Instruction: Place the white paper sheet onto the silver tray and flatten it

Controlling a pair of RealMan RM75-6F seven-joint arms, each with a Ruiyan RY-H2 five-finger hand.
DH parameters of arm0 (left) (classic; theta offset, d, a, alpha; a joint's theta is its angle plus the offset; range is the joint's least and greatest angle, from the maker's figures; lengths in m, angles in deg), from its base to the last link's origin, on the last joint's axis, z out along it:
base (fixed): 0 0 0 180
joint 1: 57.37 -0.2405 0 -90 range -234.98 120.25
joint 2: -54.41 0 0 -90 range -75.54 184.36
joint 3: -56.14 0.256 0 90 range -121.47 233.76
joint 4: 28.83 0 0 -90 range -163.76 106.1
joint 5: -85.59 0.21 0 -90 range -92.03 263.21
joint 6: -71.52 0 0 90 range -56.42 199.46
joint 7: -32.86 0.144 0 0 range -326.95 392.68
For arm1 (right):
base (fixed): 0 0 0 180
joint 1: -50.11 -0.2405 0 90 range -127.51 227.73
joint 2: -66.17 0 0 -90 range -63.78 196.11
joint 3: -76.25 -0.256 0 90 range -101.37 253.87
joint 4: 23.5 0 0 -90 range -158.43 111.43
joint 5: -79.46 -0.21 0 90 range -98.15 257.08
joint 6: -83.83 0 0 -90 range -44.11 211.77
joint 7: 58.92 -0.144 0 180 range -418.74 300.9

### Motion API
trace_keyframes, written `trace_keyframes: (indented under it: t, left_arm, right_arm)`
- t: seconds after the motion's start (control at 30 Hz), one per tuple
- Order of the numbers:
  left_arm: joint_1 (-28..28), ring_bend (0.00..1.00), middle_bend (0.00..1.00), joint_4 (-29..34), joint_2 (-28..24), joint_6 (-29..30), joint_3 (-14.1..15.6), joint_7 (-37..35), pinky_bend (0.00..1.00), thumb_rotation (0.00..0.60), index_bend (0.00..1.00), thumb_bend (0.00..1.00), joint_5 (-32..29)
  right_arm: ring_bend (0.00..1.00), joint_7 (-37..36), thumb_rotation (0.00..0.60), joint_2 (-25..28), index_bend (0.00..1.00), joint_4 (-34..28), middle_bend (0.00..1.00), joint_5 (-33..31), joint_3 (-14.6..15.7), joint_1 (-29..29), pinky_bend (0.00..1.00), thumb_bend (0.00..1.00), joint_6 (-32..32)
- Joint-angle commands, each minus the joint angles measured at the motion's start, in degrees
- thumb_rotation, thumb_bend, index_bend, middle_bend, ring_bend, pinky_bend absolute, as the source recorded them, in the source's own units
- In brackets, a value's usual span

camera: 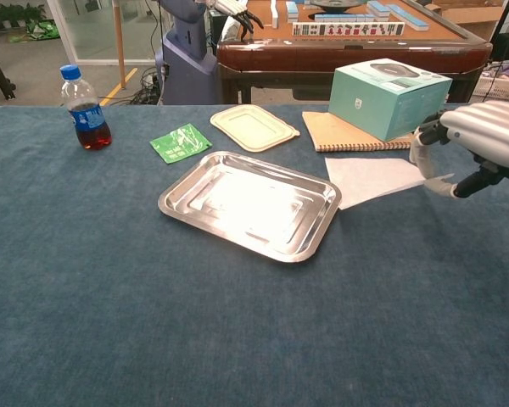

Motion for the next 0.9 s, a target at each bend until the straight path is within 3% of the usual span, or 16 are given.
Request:
trace_keyframes:
  t: [0.03,0.27,0.63,0.9]
  left_arm:
    - [0.06,0.17,0.18,0.03,-0.01,-0.09,0.00,0.05,0.11,0.600,0.22,0.22,0.02]
    - [0.16,0.17,0.18,0.26,-0.14,-0.08,0.03,0.24,0.11,0.600,0.22,0.22,0.23]
    - [-0.31,0.17,0.18,0.63,-0.12,0.87,0.22,0.45,0.11,0.600,0.22,0.22,0.65]
    - [-0.73,0.17,0.18,0.63,0.02,1.39,0.37,0.73,0.11,0.600,0.22,0.22,0.62]
  right_arm:
    - [0.22,0.11,0.600,1.29,0.68,-1.50,0.39,0.58,-0.74,0.08,0.34,0.47,1.46]
    - [0.31,-0.18,0.600,4.48,0.68,-5.15,0.45,0.64,-3.48,-1.01,0.44,0.48,3.00]
    - [0.31,-1.96,0.600,8.82,0.68,-11.08,0.46,1.04,-9.48,-7.82,0.44,0.48,-0.27]
    - [0.31,-2.81,0.600,7.46,0.68,-10.58,0.46,2.41,-12.47,-14.84,0.44,0.48,-3.71]
